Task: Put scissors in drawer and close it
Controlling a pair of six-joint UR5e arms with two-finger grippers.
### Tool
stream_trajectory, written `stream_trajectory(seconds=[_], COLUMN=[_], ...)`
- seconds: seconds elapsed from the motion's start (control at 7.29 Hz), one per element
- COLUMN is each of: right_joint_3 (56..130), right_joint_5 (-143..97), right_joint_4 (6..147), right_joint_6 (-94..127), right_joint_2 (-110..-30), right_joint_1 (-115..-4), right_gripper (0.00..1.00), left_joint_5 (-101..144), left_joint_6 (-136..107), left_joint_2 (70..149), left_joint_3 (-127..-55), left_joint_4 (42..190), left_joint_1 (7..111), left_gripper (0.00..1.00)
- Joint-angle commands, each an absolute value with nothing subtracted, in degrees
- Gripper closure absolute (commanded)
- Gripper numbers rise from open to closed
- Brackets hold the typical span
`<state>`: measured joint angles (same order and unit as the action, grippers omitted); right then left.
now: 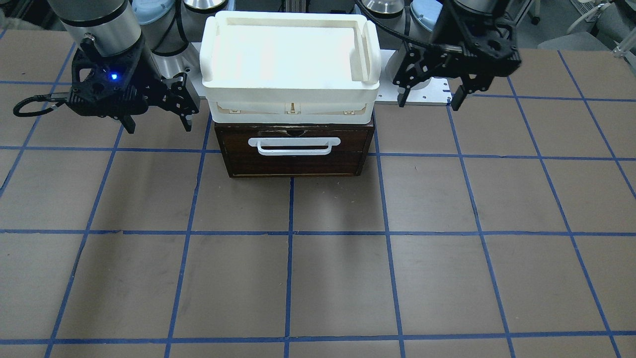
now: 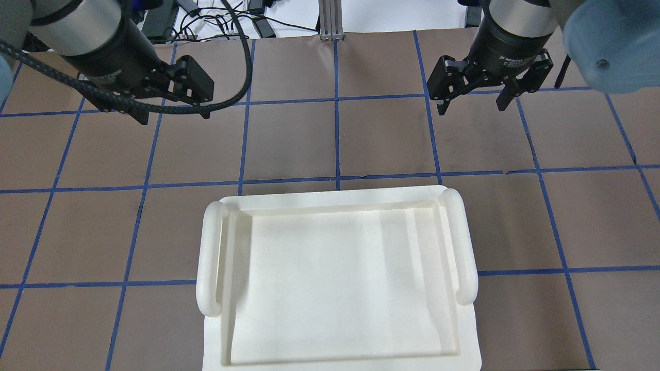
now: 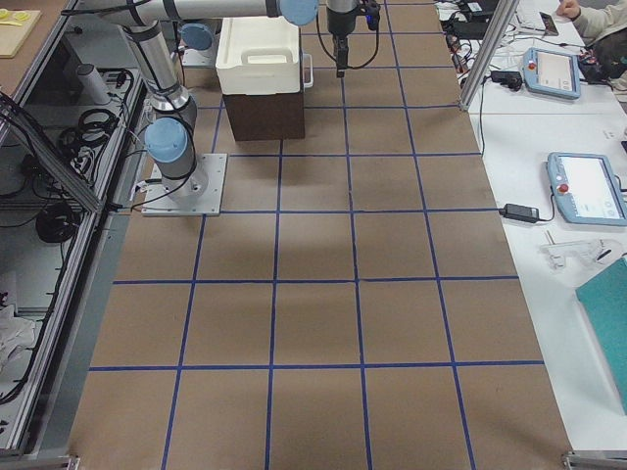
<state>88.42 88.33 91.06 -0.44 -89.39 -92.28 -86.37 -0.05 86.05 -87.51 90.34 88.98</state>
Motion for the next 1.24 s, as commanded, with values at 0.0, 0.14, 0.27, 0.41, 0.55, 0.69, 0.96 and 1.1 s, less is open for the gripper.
stream_trajectory(seconds=[0.0, 0.14, 0.27, 0.41, 0.55, 0.69, 0.96, 1.1], right_joint_3=[88.4, 88.4, 88.4, 88.4, 88.4, 88.4, 88.4, 88.4], right_joint_5=[88.3, 88.3, 88.3, 88.3, 88.3, 88.3, 88.3, 88.4], right_joint_4=[91.1, 91.1, 91.1, 91.1, 91.1, 91.1, 91.1, 91.1], right_joint_6=[-0.4, -0.4, -0.5, -0.4, -0.5, -0.4, -0.4, -0.5], right_joint_2=[-89.4, -89.4, -89.4, -89.4, -89.4, -89.4, -89.4, -89.4], right_joint_1=[-92.3, -92.3, -92.3, -92.3, -92.3, -92.3, -92.3, -92.3], right_gripper=[0.00, 0.00, 0.00, 0.00, 0.00, 0.00, 0.00, 0.00], left_joint_5=[-86.3, -86.6, -88.6, -90.1, -91.1, -90.9, -90.9, -91.0], left_joint_6=[1.6, 1.5, 0.7, -0.2, -0.2, -0.2, -0.1, -0.1], left_joint_2=[88.0, 88.0, 88.6, 89.3, 89.8, 89.7, 89.7, 89.6], left_joint_3=[-85.8, -85.9, -85.9, -85.9, -85.3, -85.3, -85.3, -85.3], left_joint_4=[90.2, 90.4, 90.7, 90.7, 90.5, 90.7, 90.7, 90.8], left_joint_1=[87.2, 87.2, 88.8, 91.7, 92.3, 92.4, 92.4, 92.5], left_gripper=[0.00, 0.00, 0.00, 0.00, 0.00, 0.00, 0.00, 0.00])
